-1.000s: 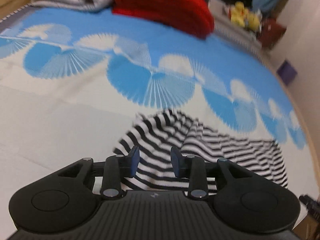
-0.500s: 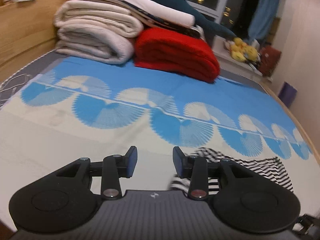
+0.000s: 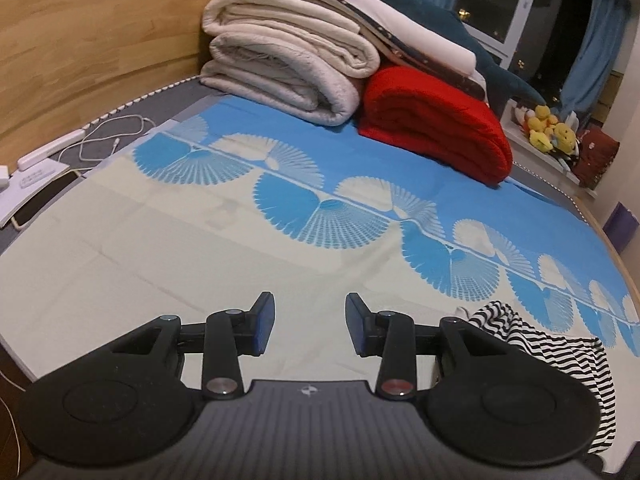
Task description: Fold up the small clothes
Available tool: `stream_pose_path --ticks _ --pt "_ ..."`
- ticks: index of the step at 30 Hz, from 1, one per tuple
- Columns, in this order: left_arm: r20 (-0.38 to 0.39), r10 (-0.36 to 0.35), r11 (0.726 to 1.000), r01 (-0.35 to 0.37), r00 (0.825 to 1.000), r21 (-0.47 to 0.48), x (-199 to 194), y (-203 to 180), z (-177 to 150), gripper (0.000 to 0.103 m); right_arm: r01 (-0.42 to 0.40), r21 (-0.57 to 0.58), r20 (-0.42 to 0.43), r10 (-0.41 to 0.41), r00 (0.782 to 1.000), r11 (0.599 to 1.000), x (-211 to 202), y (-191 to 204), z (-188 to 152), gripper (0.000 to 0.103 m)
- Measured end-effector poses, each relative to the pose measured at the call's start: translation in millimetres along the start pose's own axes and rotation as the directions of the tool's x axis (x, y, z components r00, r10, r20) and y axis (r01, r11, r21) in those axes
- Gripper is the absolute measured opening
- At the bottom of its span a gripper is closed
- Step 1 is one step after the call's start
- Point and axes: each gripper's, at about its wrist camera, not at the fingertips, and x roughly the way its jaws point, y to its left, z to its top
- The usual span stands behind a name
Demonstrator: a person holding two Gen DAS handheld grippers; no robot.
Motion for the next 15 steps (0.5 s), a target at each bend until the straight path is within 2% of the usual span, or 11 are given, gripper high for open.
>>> stream_pose_path --ticks 1,2,5,7,9,12,14,15 --pt "-0.006 0.004 1.000 -0.004 1.000 -0.003 1 4 -1 0.043 -0.033 -0.036 -0.031 0.031 0.999 0.999 11 9 6 0.034" --pt "-0.010 0.007 1.000 -0.007 1.000 -0.006 1 6 -1 0.043 -0.052 -0.077 -0.052 0.048 0.997 0.996 19 17 9 0.035" --pt "-0.012 0.007 1.000 -0.007 1.000 -0.021 1 14 -1 0.043 -0.048 -0.225 -0.119 0.022 0.993 0.973 48 35 12 0.047" --pt "-0.020 0.009 1.000 -0.010 1.000 -0.028 2 20 -1 0.043 -0.007 -0.292 -0.187 -0.049 0.981 0.957 70 37 8 0.047" --pt "-0.018 0.010 0.999 -0.011 1.000 -0.031 1 24 -1 0.043 -0.004 -0.272 -0.172 -0.045 0.984 0.962 74 31 10 0.047" --pt "-0.018 0.009 0.999 -0.009 1.000 -0.032 3 26 1 0.043 0.015 -0.267 -0.161 -0.060 0.985 0.964 75 26 13 0.044" --pt "-0.016 0.007 0.999 -0.008 1.000 -0.036 3 26 1 0.043 0.038 -0.267 -0.157 -0.082 0.984 0.963 78 22 12 0.026" --pt "-0.017 0.006 0.999 -0.006 1.000 -0.037 4 26 2 0.043 0.046 -0.264 -0.157 -0.090 0.983 0.963 79 20 12 0.023"
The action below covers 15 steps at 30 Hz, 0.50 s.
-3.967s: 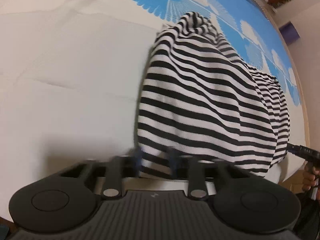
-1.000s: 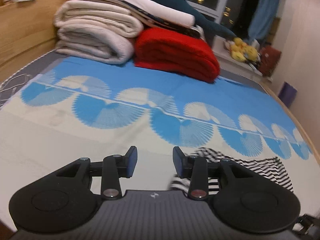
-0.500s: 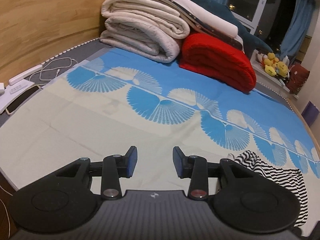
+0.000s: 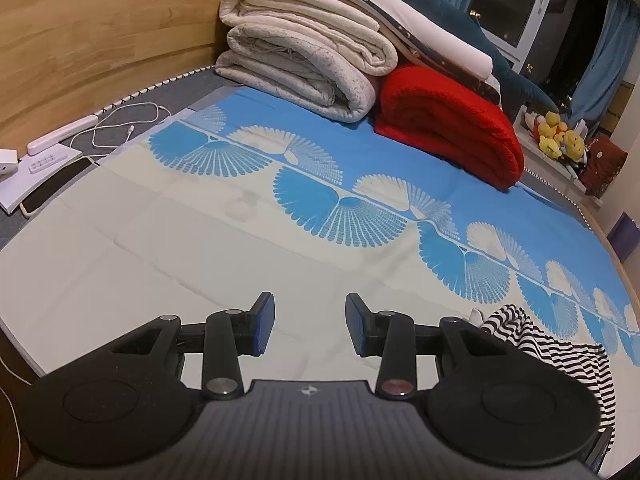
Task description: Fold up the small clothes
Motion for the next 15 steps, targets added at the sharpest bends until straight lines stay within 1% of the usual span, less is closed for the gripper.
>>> stream_pose_path --ticks 2,5,9,10,11,12,13,14,15 --pt "-0.002 -0.003 1.000 0.003 1.000 0.002 1 -1 1 0.043 -0.010 0.012 0.000 0.010 1.000 1.000 -1 -2 0 0.011" --pt "-0.005 0.000 1.000 0.000 1.000 0.013 1 -4 -1 0.043 -0.009 0.016 0.034 0.008 0.999 1.000 -10 -1 3 0.006" --pt "-0.014 0.010 1.000 -0.009 1.000 0.021 3 -8 -2 0.043 -0.013 0.005 0.150 0.013 0.989 1.000 -44 15 21 0.002" --pt "-0.018 0.013 1.000 -0.012 1.000 0.020 4 -9 -2 0.043 -0.034 0.017 0.179 0.031 0.983 0.999 -55 19 26 0.000" --pt "-0.022 0.016 1.000 -0.015 1.000 0.019 6 -10 -2 0.043 -0.090 0.020 0.221 0.083 0.972 0.996 -66 23 31 0.000" --pt "-0.026 0.018 1.000 -0.017 1.000 0.018 7 -13 -1 0.043 -0.121 -0.006 0.257 0.118 0.959 0.993 -76 31 35 0.000" --pt "-0.031 0.020 1.000 -0.019 0.999 0.017 9 -14 -1 0.043 -0.095 -0.052 0.274 0.106 0.956 0.994 -82 43 38 0.000" --pt "-0.038 0.023 1.000 -0.023 0.999 0.018 11 -17 -2 0.043 -0.060 -0.068 0.271 0.076 0.960 0.996 -81 50 39 0.000" --pt "-0.044 0.029 0.999 -0.028 0.999 0.020 12 -19 -3 0.043 -0.031 -0.046 0.257 0.042 0.966 0.998 -78 50 41 0.000"
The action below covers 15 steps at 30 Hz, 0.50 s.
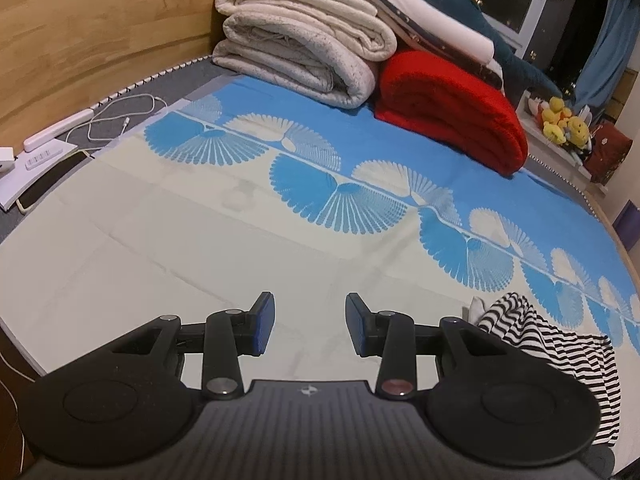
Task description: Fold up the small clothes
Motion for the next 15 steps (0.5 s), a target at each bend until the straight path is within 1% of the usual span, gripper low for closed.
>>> stream_pose_path --ticks 1,3,4,5,6,7,8,11,15 --pt "-0.006 0.007 1.000 -0.007 1.000 0.002 2 -3 -1 0.043 0.045 0.049 -0.022 -0.044 0.999 0.998 4 -6 -1 0.000" --pt "-0.012 0.013 1.000 -0.012 1.000 0.008 3 -7 -3 0.043 0.124 0.151 -0.061 -0.116 0.991 0.981 7 -24 -11 0.000" --pt "-0.011 0.013 1.000 -0.013 1.000 0.012 3 -9 -3 0.043 0.148 0.184 -0.081 -0.135 0.987 0.972 6 -32 -19 0.006" --pt "-0.010 0.014 1.000 -0.014 1.000 0.019 3 -11 -4 0.043 0.148 0.190 -0.097 -0.131 0.987 0.971 6 -37 -28 0.017" --pt "-0.009 0.016 1.000 -0.016 1.000 0.024 3 -14 -4 0.043 0.139 0.171 -0.109 -0.121 0.987 0.976 4 -40 -39 0.024" --pt "-0.007 0.018 0.999 -0.017 1.000 0.029 4 -16 -3 0.043 0.134 0.142 -0.112 -0.119 0.987 0.981 2 -41 -48 0.034" --pt "-0.006 0.017 0.999 -0.017 1.000 0.032 4 -18 -3 0.043 0.125 0.113 -0.109 -0.112 0.988 0.986 1 -42 -55 0.036" --pt "-0.004 0.011 0.999 -0.011 1.000 0.040 6 -26 -2 0.043 0.056 0.053 -0.096 -0.050 0.994 0.997 2 -44 -71 0.036" --pt "-0.015 0.013 0.997 -0.011 1.000 0.077 11 -36 -2 0.043 -0.024 0.002 -0.101 0.024 0.995 1.000 19 -44 -72 0.036"
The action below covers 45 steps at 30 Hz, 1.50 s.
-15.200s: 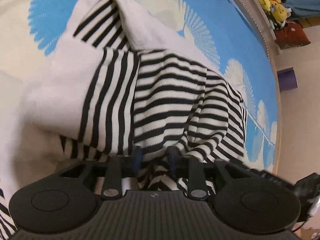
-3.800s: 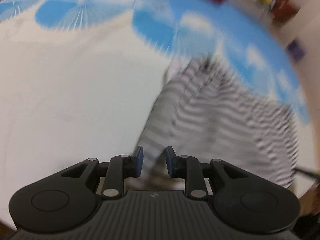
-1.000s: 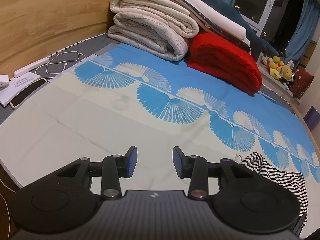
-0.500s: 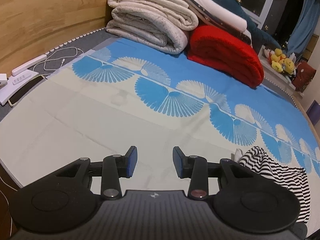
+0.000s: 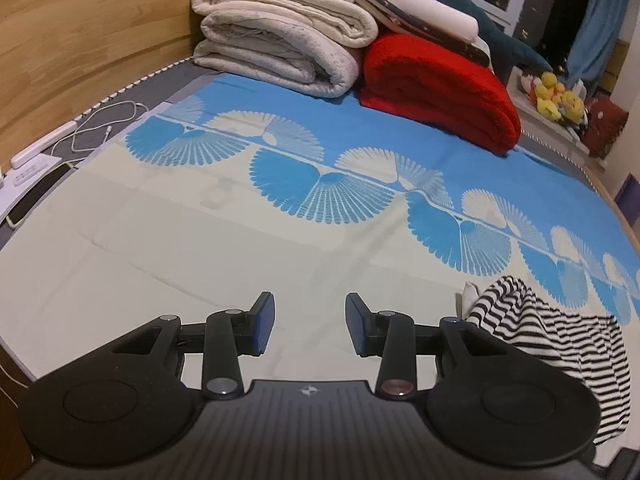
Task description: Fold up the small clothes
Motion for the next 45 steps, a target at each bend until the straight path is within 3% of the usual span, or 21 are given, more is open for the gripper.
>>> stream_pose_path --ticks 4,9,11,14,20,25,29,33,35,37,40,41,43,44,45 --pt "-0.003 0.005 1.000 -0.005 1.000 0.027 5 -4 1 0.043 -0.043 -0.029 -0.087 0.040 0.995 0.999 30 -2 5 0.047" --pt "-0.001 -0.002 1.000 0.002 1.000 0.019 8 1 5 0.043 -0.049 0.042 -0.090 0.053 0.995 0.998 40 -22 5 0.045" --pt "0.001 -0.004 1.000 0.004 1.000 0.015 8 1 8 0.043 -0.033 0.027 -0.092 0.036 0.995 0.999 43 -23 6 0.025" --pt "0.005 -0.013 1.000 0.013 1.000 0.008 8 -1 11 0.043 -0.039 0.027 -0.084 0.041 0.996 0.999 40 -22 11 0.009" --pt "0.004 -0.021 0.999 0.021 1.000 0.024 7 -16 11 0.043 -0.013 0.084 0.062 0.008 0.998 0.996 -1 -12 36 0.007" --pt "-0.006 -0.027 0.999 0.027 1.000 0.026 9 -36 13 0.043 -0.067 0.174 0.149 0.041 0.988 0.983 -30 -11 40 0.006" --pt "-0.007 -0.063 0.998 0.063 0.998 0.007 11 -62 19 0.043 -0.054 0.362 0.216 -0.027 0.976 0.931 -62 -52 36 0.006" --pt "0.000 -0.121 0.993 0.121 0.993 0.001 15 -104 26 0.043 -0.040 0.640 0.299 -0.200 0.933 0.767 -131 -128 3 0.006" --pt "-0.005 -0.154 0.988 0.154 0.988 0.004 21 -129 28 0.043 -0.017 0.780 0.284 -0.330 0.900 0.626 -171 -167 -38 0.006" --pt "-0.020 -0.189 0.982 0.190 0.982 0.019 27 -159 27 0.043 0.020 0.877 0.218 -0.435 0.873 0.480 -200 -195 -87 0.006" --pt "-0.044 -0.236 0.967 0.239 0.971 0.086 37 -210 22 0.043 0.175 0.950 -0.006 -0.548 0.837 0.257 -222 -223 -166 0.006" --pt "-0.051 -0.247 0.962 0.251 0.968 0.111 39 -225 19 0.043 0.239 0.954 -0.108 -0.537 0.837 0.180 -222 -234 -194 0.006" --pt "-0.072 -0.276 0.947 0.284 0.959 0.152 45 -256 12 0.043 0.337 0.940 -0.285 -0.429 0.857 0.048 -213 -255 -241 0.007" --pt "-0.085 -0.287 0.940 0.297 0.954 0.169 48 -269 7 0.043 0.347 0.938 -0.331 -0.341 0.880 -0.016 -209 -265 -264 0.008" --pt "-0.100 -0.295 0.932 0.309 0.950 0.187 51 -281 2 0.043 0.347 0.937 -0.346 -0.285 0.894 -0.047 -208 -272 -278 0.009"
